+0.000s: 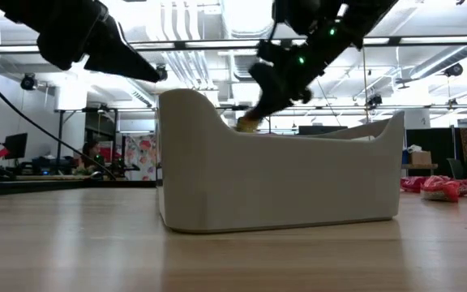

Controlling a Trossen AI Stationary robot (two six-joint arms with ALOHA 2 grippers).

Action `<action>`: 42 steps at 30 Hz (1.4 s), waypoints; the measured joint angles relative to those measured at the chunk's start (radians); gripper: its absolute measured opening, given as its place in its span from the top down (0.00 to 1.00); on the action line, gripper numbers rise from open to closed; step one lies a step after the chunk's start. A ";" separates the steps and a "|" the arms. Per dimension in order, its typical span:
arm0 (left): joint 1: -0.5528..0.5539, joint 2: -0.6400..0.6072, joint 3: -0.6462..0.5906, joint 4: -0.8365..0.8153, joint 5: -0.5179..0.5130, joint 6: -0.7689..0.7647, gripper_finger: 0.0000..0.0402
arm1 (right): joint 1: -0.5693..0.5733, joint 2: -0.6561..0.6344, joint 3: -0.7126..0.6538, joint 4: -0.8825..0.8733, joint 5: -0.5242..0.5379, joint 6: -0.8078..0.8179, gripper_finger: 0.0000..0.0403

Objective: Sort candy
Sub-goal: Put the yellow candy pack into the black bin, then put the orange chocolate pack into the white bin

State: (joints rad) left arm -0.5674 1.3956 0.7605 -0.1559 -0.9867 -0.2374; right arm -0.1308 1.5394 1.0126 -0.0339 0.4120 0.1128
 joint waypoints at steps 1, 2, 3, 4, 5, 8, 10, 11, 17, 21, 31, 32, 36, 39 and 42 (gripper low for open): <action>0.000 -0.002 0.000 -0.011 0.000 -0.013 0.74 | -0.028 -0.012 0.000 -0.027 0.045 -0.002 0.97; 0.000 -0.002 -0.001 -0.024 -0.003 -0.022 0.74 | -0.058 -0.020 0.000 -0.059 0.089 -0.001 0.97; 0.000 -0.003 -0.002 -0.038 -0.009 -0.034 0.74 | -0.088 -0.026 0.000 -0.088 0.125 0.004 0.97; 0.000 -0.003 -0.002 -0.046 -0.012 -0.044 0.74 | -0.122 -0.031 0.000 -0.112 0.137 0.017 0.97; 0.000 -0.003 -0.002 -0.053 -0.019 -0.053 0.74 | -0.156 -0.033 0.000 -0.133 0.134 0.031 0.97; 0.000 -0.003 -0.002 -0.060 -0.025 -0.069 0.74 | -0.255 -0.020 -0.002 -0.149 0.054 0.060 0.97; 0.000 -0.002 -0.002 -0.063 -0.025 -0.069 0.74 | -0.311 0.005 -0.003 -0.144 -0.034 0.059 0.97; 0.000 -0.002 -0.002 -0.063 -0.025 -0.070 0.74 | -0.331 0.022 -0.004 -0.136 -0.077 0.057 0.97; 0.000 -0.002 -0.002 -0.076 -0.025 -0.109 0.75 | -0.384 0.108 -0.005 -0.015 -0.219 -0.004 0.97; -0.002 -0.002 -0.002 -0.108 -0.021 -0.171 0.76 | -0.384 0.138 -0.005 0.022 -0.229 -0.017 0.97; -0.002 -0.002 -0.002 -0.162 0.152 -0.349 0.75 | -0.384 0.143 -0.005 0.024 -0.229 0.014 0.71; -0.002 -0.002 -0.002 -0.162 0.171 -0.354 0.75 | -0.384 0.141 -0.005 0.023 -0.229 0.021 0.68; -0.002 -0.002 -0.002 -0.181 0.264 -0.383 0.71 | -0.384 0.124 -0.005 0.022 -0.229 0.040 0.56; -0.001 -0.010 -0.002 -0.232 0.426 -0.443 0.68 | -0.382 0.102 -0.005 -0.002 -0.229 0.048 0.51; -0.002 -0.018 -0.002 -0.291 0.644 -0.541 0.64 | -0.377 0.065 -0.005 -0.039 -0.229 0.072 0.49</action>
State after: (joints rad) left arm -0.5698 1.3777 0.7586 -0.4471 -0.3429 -0.7789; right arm -0.5078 1.6048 1.0078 -0.0730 0.1826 0.1849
